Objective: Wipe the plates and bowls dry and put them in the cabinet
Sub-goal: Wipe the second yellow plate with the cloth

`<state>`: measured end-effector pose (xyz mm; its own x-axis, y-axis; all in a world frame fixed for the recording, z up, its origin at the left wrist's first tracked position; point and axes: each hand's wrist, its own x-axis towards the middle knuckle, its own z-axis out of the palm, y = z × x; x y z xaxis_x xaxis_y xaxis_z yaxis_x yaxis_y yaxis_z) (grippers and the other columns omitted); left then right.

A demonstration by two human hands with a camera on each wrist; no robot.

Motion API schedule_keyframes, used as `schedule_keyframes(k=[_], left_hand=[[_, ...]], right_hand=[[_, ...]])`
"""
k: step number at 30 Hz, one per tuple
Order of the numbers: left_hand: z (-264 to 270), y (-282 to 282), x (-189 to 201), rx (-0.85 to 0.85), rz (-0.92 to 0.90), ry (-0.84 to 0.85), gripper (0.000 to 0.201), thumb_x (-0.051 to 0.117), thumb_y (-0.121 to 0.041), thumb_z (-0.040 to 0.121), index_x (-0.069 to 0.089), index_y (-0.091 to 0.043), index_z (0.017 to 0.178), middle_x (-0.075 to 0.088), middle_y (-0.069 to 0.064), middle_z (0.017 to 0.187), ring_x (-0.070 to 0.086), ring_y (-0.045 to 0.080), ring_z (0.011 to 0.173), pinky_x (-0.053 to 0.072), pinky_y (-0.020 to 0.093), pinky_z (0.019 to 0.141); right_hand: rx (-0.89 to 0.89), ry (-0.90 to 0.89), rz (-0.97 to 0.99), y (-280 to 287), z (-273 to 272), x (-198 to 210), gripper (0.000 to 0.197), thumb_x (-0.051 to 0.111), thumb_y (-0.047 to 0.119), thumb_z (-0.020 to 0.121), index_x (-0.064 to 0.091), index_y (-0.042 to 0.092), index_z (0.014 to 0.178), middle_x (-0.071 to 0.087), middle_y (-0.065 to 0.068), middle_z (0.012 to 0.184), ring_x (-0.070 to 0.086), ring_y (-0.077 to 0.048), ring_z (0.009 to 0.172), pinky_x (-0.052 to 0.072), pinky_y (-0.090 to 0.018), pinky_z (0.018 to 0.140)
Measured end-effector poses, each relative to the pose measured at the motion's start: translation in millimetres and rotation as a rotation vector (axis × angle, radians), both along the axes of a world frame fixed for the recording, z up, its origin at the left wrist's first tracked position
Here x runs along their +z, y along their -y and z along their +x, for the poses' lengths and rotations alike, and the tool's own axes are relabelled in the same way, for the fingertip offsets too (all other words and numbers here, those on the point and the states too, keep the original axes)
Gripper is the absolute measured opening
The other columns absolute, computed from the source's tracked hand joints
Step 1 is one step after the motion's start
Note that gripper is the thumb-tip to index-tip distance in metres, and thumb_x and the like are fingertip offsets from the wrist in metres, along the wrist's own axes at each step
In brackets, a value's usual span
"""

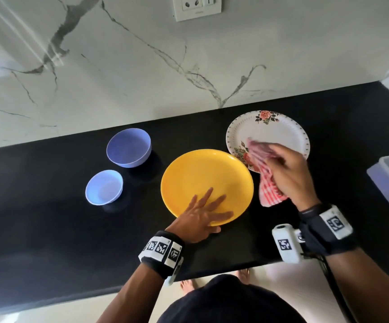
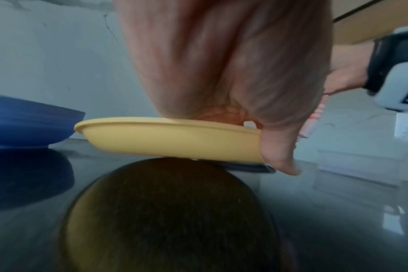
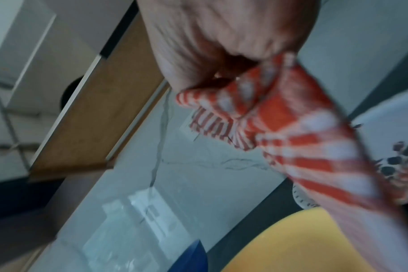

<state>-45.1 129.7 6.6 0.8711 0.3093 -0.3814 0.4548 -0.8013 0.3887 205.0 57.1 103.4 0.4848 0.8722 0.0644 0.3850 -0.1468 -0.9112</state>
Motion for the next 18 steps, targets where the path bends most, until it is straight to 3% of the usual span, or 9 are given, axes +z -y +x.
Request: schedule_keyframes(k=[2,3,6,9,11,12,14,16,18], left_hand=[[-2.0,3.9,-13.5,0.017,0.019,0.037,0.065,0.059,-0.028,0.105,0.031,-0.045,0.160,-0.010,-0.011,0.174,-0.037,0.026,0.152,-0.008,0.061,0.127],[-3.2,6.4,-18.7,0.026,0.026,0.038,0.067,0.061,-0.026,0.104,0.031,-0.045,0.160,-0.011,-0.010,0.174,-0.039,0.026,0.151,-0.010,0.060,0.127],[-9.0,12.0,-26.8,0.047,0.005,0.025,0.069,0.064,-0.026,0.101,0.033,-0.040,0.161,-0.012,-0.009,0.174,-0.039,0.023,0.151,-0.014,0.054,0.126],[-22.3,10.5,-34.3,0.125,-0.053,0.147,0.063,0.066,-0.039,0.100,0.041,-0.037,0.157,0.000,-0.010,0.174,-0.030,0.021,0.156,-0.016,0.047,0.124],[-33.2,8.2,-36.7,0.326,-0.030,0.337,0.049,0.066,-0.039,0.100,0.058,-0.033,0.147,0.026,-0.009,0.169,-0.009,0.025,0.161,-0.004,0.048,0.127],[-37.8,6.1,-36.7,0.471,0.021,0.459,0.040,0.067,-0.034,0.098,0.067,-0.028,0.138,0.045,-0.005,0.161,0.011,0.030,0.161,0.009,0.050,0.128],[-47.6,-1.6,-39.6,0.782,0.190,0.648,0.034,0.072,-0.019,0.089,0.075,-0.015,0.123,0.069,0.007,0.135,0.052,0.044,0.137,0.036,0.047,0.118],[-54.7,-12.8,-37.0,1.105,0.180,0.654,0.044,0.076,-0.009,0.087,0.067,-0.008,0.131,0.065,0.015,0.130,0.061,0.042,0.119,0.043,0.042,0.107],[-57.0,-23.3,-28.7,1.316,-0.015,0.529,0.061,0.075,-0.015,0.091,0.051,-0.012,0.147,0.056,0.012,0.140,0.059,0.033,0.122,0.047,0.047,0.108]], right_hand=[[0.081,0.113,-0.067,-14.0,-13.0,-1.4,0.041,0.051,0.002,0.098,0.072,0.029,0.121,0.069,0.030,0.104,0.064,0.014,0.094,0.050,-0.010,0.081],[0.093,0.128,-0.103,-21.2,-17.5,-2.3,0.043,0.049,0.002,0.098,0.073,0.030,0.120,0.069,0.030,0.105,0.062,0.014,0.094,0.048,-0.008,0.080],[0.096,0.129,-0.147,-42.4,-27.6,-6.0,0.042,0.045,0.003,0.096,0.074,0.026,0.117,0.072,0.011,0.120,0.064,-0.004,0.109,0.047,-0.012,0.083],[0.048,0.168,-0.099,-56.2,-36.7,1.5,0.043,0.045,0.004,0.096,0.074,0.027,0.117,0.072,0.009,0.122,0.065,-0.008,0.111,0.044,-0.008,0.080],[-0.014,0.209,-0.023,-61.8,-43.8,8.9,0.042,0.045,0.006,0.096,0.073,0.027,0.121,0.072,0.008,0.123,0.067,-0.011,0.110,0.050,-0.017,0.083],[-0.029,0.242,0.016,-63.6,-48.4,10.7,0.042,0.046,0.006,0.096,0.072,0.026,0.123,0.072,0.007,0.124,0.067,-0.013,0.109,0.051,-0.022,0.086],[0.014,0.321,0.086,-66.2,-59.8,5.9,0.041,0.050,0.004,0.097,0.070,0.024,0.127,0.071,0.005,0.126,0.069,-0.011,0.097,0.052,-0.022,0.080],[0.180,0.449,0.073,-67.1,-73.1,-11.5,0.043,0.053,0.004,0.097,0.067,0.031,0.128,0.070,0.009,0.125,0.060,0.006,0.076,0.042,-0.005,0.068],[0.431,0.601,-0.096,-67.7,-84.9,-44.7,0.036,0.054,0.014,0.099,0.067,0.040,0.121,0.066,0.015,0.115,0.054,0.009,0.072,0.045,-0.006,0.074]])
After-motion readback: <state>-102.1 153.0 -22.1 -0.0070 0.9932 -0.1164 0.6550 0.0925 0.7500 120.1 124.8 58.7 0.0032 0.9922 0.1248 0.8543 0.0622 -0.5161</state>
